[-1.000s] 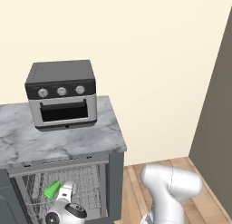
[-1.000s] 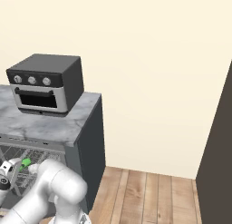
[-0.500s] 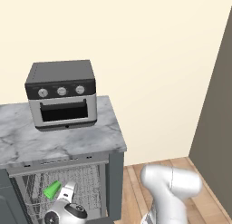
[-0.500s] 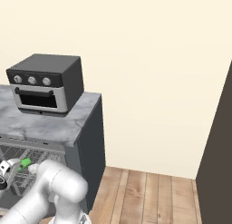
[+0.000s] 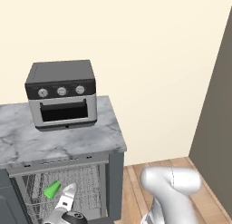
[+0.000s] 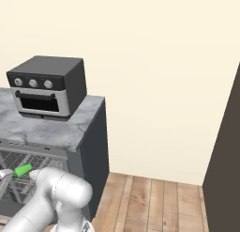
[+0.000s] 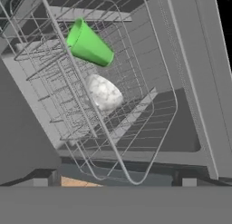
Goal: Pick up the cup and bowl from the counter, place them in the dishwasher, and close the dishwasher door.
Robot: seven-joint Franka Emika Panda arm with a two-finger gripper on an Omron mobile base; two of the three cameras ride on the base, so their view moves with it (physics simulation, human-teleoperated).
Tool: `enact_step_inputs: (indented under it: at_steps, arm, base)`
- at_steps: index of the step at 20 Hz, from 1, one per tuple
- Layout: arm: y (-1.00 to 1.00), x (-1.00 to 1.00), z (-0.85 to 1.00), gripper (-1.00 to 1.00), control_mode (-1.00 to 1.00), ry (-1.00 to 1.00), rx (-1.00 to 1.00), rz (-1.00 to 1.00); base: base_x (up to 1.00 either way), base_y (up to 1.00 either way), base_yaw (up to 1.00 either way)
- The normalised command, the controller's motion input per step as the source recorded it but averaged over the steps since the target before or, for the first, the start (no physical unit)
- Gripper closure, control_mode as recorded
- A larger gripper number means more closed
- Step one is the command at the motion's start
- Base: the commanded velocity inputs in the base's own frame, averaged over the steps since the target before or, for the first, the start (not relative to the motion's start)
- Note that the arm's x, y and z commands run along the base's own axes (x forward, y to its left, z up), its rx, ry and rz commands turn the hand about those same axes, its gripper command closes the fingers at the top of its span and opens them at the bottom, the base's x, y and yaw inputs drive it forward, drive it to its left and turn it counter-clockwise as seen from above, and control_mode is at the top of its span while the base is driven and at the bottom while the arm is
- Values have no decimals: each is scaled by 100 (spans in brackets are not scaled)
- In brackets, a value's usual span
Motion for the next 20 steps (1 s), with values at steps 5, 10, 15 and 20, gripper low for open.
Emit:
enact_step_inputs:
  at_steps: [5,10,15,20]
  arm:
    - [0,-62,17,-100,-100,0,2,-2]
    - [0,-65,13,-100,-100,-3,1,0]
    - [3,-62,2,-100,-100,-13,-3,0]
    - [10,-53,0,-100,-100,-17,-15,0]
  base:
    - [0,0,0]
    - [0,0,0]
    - [0,0,0]
    - [0,0,0]
